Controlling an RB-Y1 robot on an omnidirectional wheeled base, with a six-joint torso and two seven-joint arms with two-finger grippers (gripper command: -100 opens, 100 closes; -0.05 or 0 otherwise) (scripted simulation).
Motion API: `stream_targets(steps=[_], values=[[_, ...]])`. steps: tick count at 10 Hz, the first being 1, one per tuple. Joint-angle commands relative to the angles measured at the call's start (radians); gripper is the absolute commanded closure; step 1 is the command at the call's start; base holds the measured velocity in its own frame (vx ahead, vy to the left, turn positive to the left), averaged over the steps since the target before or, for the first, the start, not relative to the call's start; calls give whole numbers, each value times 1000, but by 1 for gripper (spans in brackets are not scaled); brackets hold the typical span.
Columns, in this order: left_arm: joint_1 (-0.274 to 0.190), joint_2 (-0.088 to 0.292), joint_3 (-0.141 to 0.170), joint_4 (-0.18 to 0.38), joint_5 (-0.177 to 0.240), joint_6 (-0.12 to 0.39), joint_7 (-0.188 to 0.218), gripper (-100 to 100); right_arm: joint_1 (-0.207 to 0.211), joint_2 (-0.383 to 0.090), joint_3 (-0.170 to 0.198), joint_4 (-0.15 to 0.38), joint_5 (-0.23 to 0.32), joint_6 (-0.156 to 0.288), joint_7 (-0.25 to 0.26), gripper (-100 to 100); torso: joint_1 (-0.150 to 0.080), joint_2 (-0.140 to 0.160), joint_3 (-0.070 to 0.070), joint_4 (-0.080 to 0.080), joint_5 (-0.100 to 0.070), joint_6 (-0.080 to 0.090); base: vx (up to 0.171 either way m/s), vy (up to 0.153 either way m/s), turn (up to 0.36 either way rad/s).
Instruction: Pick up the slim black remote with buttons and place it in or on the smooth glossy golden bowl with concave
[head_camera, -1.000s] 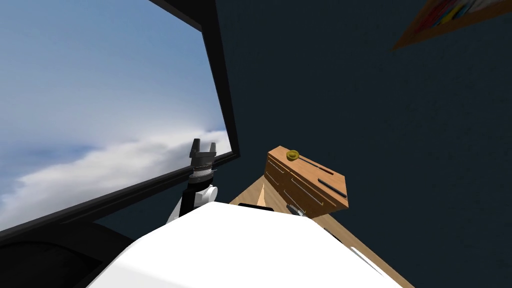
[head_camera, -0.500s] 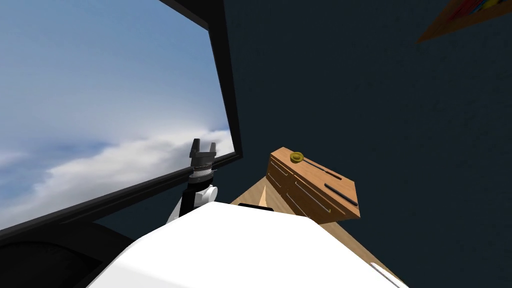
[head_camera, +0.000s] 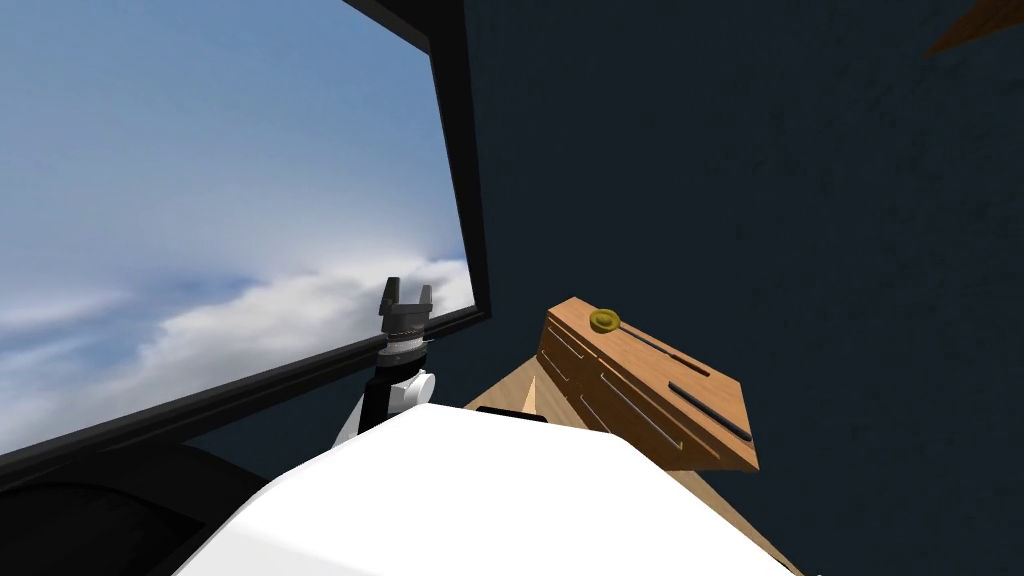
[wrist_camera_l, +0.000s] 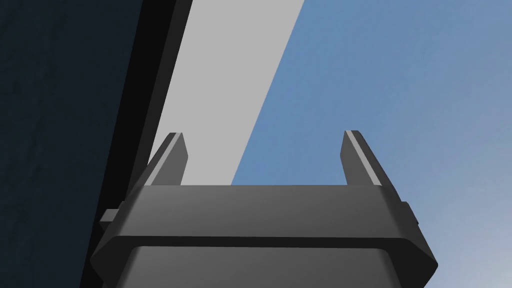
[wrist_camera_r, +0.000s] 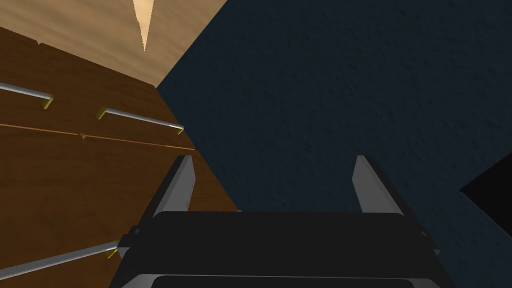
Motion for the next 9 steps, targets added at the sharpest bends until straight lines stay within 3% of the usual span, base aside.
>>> stream_targets(steps=[1,2,3,4,7,9], values=[[0,0,0,0,0,0,0,0,-2,-20,12,45,8,-10,8,-100,0,0,0,0,0,0,50,1,77],[0,0,0,0,0,0,0,0,-2,-20,12,45,8,-10,8,-100,0,0,0,0,0,0,28,-6,6],[0,0,0,0,0,0,0,0,3,-62,33,78,24,-8,18,-100,-1,1,1,0,0,1,45,-8,163],[0,0,0,0,0,0,0,0,3,-62,33,88,24,-8,18,-100,-1,1,0,0,0,0,49,-14,71],[0,0,0,0,0,0,0,0,10,-136,70,165,55,0,39,-100,-2,0,0,0,-1,1,63,-18,115],[0,0,0,0,0,0,0,0,10,-136,70,167,55,0,39,-100,-2,0,0,0,-1,1,40,-19,30]])
